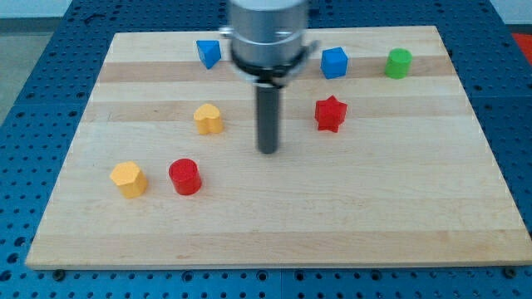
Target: Push the yellow heart to the center
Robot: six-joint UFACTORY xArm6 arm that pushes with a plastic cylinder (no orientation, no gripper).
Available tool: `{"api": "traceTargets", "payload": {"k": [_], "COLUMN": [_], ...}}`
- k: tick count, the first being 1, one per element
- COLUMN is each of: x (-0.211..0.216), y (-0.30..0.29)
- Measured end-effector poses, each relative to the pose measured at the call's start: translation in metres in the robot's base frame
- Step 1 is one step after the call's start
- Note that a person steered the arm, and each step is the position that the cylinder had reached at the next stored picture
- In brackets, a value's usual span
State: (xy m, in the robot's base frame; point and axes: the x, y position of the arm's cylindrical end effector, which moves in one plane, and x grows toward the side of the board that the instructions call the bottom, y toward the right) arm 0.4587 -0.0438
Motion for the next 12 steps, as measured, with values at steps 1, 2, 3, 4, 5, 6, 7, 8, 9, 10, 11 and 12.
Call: {"api": "traceTargets", "payload": {"k": [1,2,3,4,5,6,7,8,9,10,11,12], "x": [-0.014,-0.029,-0.03,-0.055,-0.059,-0.059,-0.071,-0.093,-0.088,-0.068,-0.066,-0.104], "y": [-0.071,-0.087,-0.087,-0.096,-0.092,-0.074,-0.066,-0.066,-0.066,-0.058,-0.05,-0.057]}}
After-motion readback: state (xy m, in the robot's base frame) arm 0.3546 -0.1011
